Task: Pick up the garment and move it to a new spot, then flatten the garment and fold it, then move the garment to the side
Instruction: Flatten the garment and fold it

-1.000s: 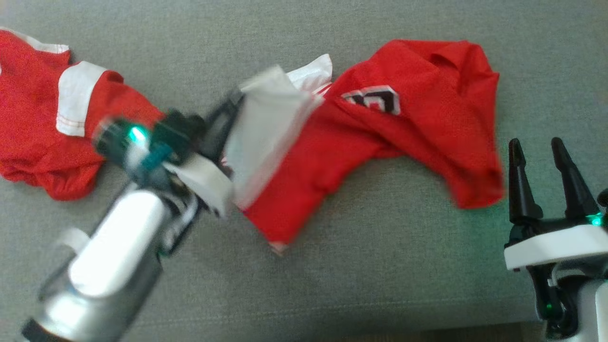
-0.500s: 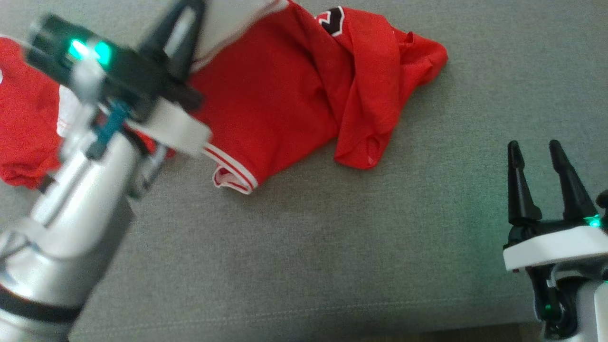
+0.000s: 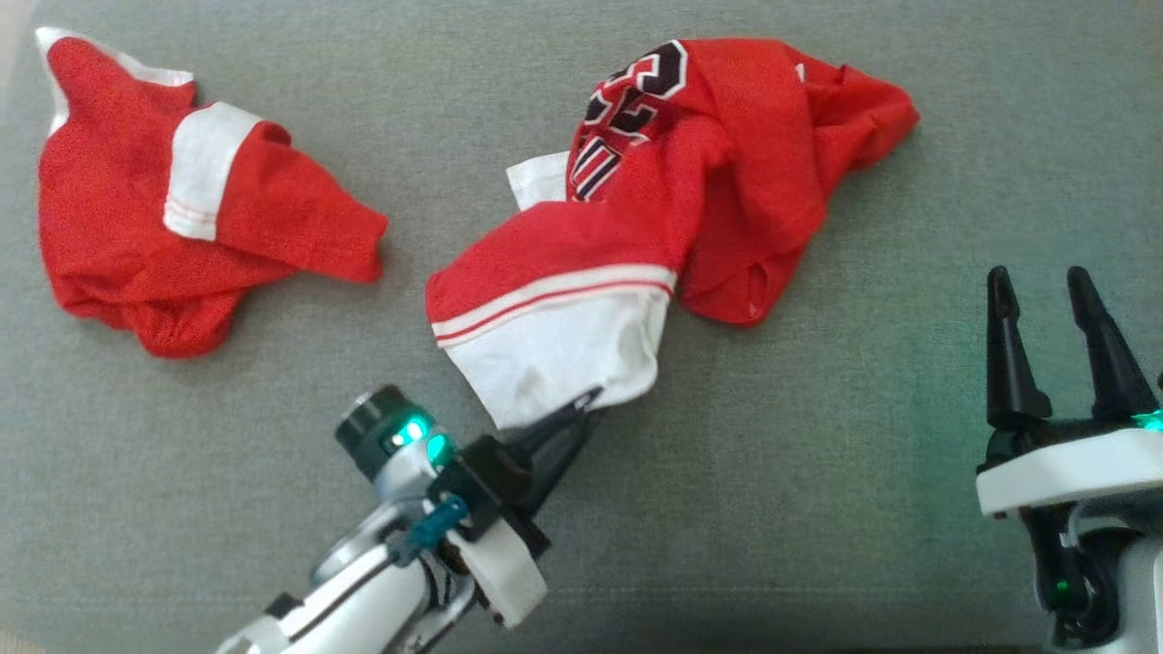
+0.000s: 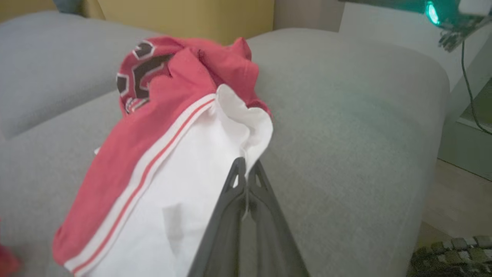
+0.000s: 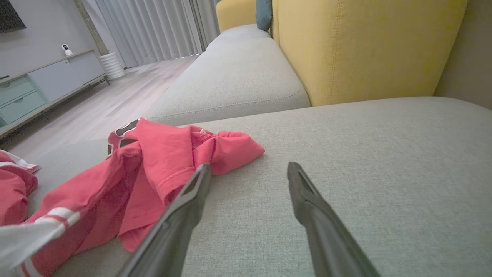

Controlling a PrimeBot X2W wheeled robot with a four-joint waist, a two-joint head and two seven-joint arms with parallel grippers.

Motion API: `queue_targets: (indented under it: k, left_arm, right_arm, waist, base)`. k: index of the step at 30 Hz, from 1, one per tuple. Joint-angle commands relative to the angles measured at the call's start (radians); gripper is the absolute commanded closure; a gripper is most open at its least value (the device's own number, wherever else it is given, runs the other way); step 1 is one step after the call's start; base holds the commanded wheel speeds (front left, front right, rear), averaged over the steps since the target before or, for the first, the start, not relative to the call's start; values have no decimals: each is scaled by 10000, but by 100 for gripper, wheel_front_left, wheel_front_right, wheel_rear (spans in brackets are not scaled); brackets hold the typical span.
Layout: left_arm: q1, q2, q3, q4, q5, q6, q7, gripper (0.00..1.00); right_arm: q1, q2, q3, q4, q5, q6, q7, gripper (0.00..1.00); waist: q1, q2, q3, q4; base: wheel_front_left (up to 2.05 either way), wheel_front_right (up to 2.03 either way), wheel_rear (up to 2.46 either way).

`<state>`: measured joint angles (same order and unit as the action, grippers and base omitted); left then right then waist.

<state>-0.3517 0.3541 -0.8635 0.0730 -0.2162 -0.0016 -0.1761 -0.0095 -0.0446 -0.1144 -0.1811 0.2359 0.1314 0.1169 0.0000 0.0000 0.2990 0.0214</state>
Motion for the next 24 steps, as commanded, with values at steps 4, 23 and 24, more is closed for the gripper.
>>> queue_targets:
  k: [4, 23, 24]
  left_arm:
    - [-38, -54, -147, 261, -240, -425, 403, 100]
    - [668, -120, 2194, -372, -1508, 1260, -798, 0]
    - [695, -92, 2479, -480, -1525, 1501, -813, 0]
  right_arm:
    - [-228, -56, 211, -425, -62, -7, 139, 0]
    - [75, -56, 258, -674, -414, -7, 433, 0]
    - [89, -56, 298, -667, -367, -7, 449, 0]
  waist:
    - [0, 0, -13, 121]
    - [0, 0, -552, 247]
    - [0, 0, -572, 248]
  base:
    - [0, 0, 0]
    - [0, 0, 0]
    - [0, 0, 0]
